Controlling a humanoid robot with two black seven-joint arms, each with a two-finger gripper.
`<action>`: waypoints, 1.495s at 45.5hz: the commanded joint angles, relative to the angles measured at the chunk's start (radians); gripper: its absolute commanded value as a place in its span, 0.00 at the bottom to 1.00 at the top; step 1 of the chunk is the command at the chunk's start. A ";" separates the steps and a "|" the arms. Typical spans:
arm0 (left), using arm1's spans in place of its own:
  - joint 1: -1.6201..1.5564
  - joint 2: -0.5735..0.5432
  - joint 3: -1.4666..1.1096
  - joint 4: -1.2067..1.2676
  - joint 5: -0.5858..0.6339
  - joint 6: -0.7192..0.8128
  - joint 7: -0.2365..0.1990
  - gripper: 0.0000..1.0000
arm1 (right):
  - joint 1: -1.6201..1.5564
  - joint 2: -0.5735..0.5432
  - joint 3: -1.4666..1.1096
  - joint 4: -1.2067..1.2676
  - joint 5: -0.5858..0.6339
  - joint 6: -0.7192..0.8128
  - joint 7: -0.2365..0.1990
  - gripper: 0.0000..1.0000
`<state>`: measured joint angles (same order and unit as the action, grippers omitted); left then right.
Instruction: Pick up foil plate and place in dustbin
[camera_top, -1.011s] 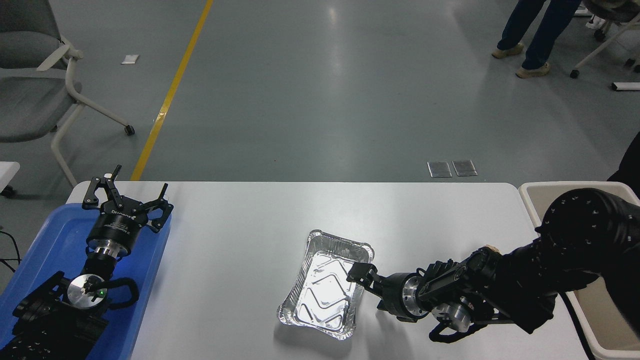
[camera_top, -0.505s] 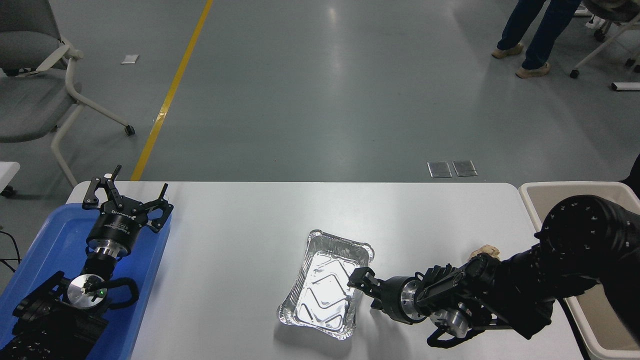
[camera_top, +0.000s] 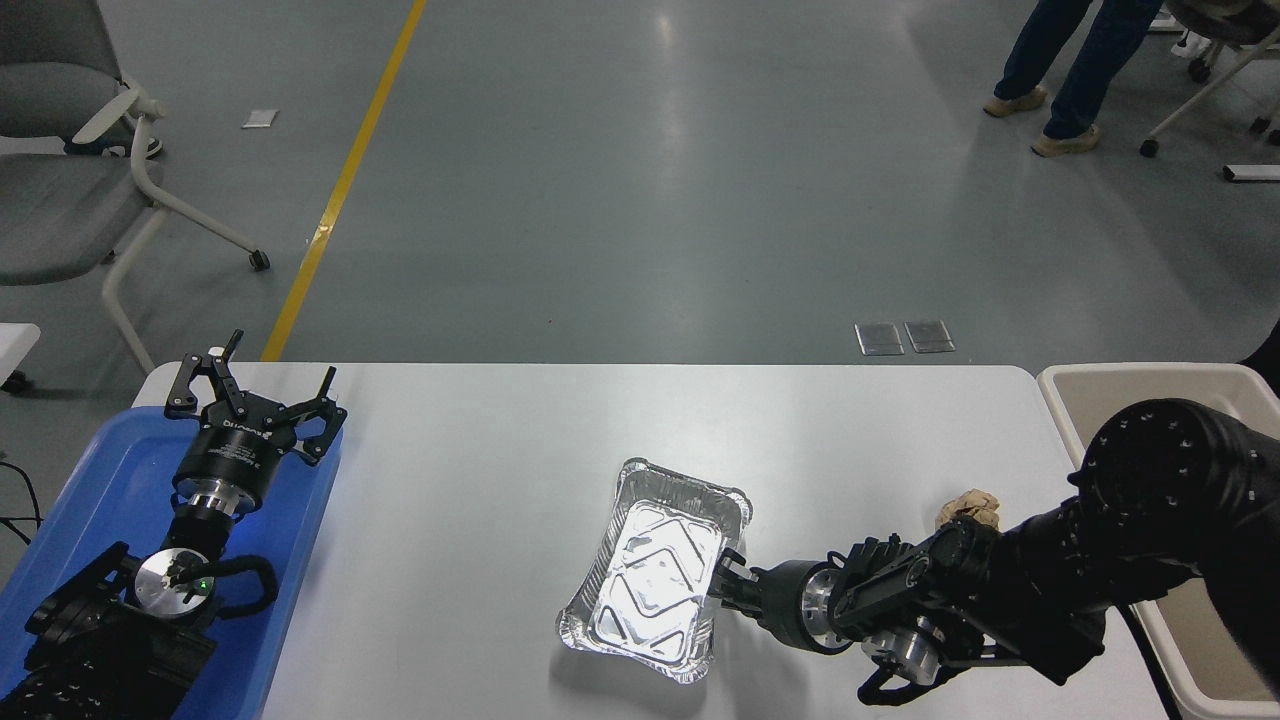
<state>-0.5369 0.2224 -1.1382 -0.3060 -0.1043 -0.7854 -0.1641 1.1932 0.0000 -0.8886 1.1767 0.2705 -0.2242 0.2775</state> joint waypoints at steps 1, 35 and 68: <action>0.000 0.000 0.000 -0.001 0.000 0.000 0.000 0.99 | 0.003 0.000 0.000 0.001 -0.011 -0.001 0.008 0.00; 0.000 0.000 0.000 0.001 0.000 0.000 0.000 0.99 | 0.463 -0.233 -0.118 0.356 -0.249 0.222 0.143 0.00; 0.000 0.000 0.000 0.001 0.000 0.000 0.002 0.99 | 1.364 -0.703 -0.233 0.419 -0.497 1.010 0.224 0.00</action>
<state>-0.5369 0.2224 -1.1382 -0.3065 -0.1043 -0.7854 -0.1632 2.2720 -0.6017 -1.1106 1.5875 -0.1489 0.6023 0.4965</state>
